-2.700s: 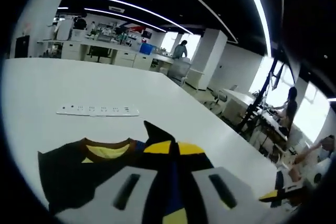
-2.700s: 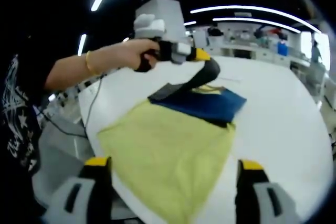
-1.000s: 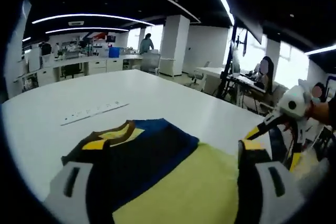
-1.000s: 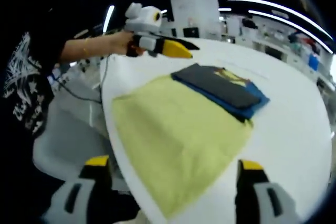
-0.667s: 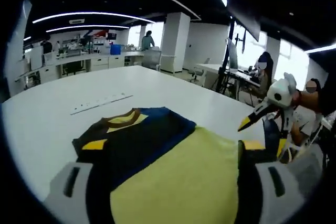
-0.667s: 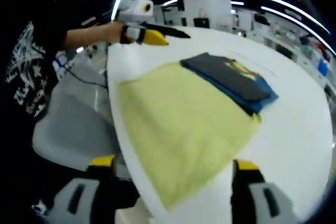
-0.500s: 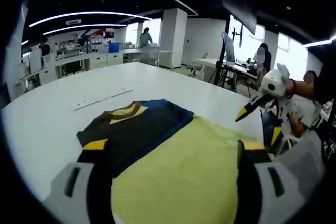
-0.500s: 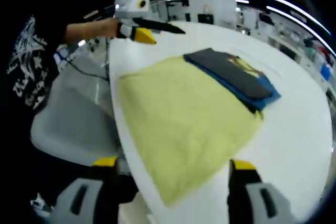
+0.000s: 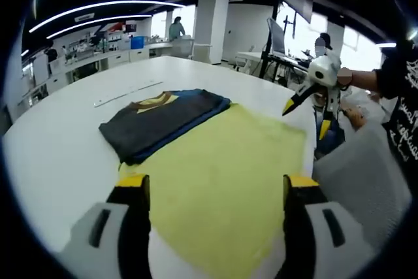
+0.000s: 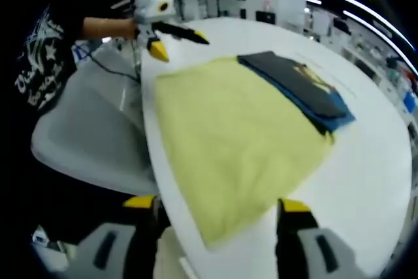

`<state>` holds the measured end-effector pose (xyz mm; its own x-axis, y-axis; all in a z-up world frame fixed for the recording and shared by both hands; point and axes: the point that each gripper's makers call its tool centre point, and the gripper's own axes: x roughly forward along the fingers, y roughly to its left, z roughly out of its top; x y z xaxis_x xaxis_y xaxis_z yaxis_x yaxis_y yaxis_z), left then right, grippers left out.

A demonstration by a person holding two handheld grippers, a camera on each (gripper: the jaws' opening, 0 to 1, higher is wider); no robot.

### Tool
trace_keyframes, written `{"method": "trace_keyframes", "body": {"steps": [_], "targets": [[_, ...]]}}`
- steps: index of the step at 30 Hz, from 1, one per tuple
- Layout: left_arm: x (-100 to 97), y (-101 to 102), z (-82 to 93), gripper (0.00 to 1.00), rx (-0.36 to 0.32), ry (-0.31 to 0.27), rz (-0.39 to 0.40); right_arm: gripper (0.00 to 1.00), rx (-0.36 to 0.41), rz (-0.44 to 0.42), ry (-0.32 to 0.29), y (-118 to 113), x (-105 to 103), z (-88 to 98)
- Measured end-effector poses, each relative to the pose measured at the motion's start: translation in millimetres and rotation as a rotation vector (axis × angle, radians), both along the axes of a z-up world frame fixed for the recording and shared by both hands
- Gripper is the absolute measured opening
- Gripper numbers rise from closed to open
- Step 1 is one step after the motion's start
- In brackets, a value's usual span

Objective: Fold the garment on the visible template until the final outline fits inside the template.

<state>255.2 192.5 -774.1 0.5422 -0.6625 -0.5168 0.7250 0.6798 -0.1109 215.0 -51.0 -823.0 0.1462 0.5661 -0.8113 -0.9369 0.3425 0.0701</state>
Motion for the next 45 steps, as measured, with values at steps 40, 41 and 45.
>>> {"method": "trace_keyframes", "body": {"steps": [40, 41, 45], "targets": [[-72.1, 33, -68.1, 0.34, 0.305, 0.069, -0.252, 0.37, -0.118, 0.153, -0.047, -6, -10, -25.3], [-71.1, 33, -67.9, 0.34, 0.304, 0.068, -0.250, 0.37, -0.120, 0.154, -0.047, -6, -10, -25.1], [-68.9, 33, -68.4, 0.32, 0.306, 0.071, -0.244, 0.35, -0.118, 0.153, -0.047, -7, -8, -24.8]]}}
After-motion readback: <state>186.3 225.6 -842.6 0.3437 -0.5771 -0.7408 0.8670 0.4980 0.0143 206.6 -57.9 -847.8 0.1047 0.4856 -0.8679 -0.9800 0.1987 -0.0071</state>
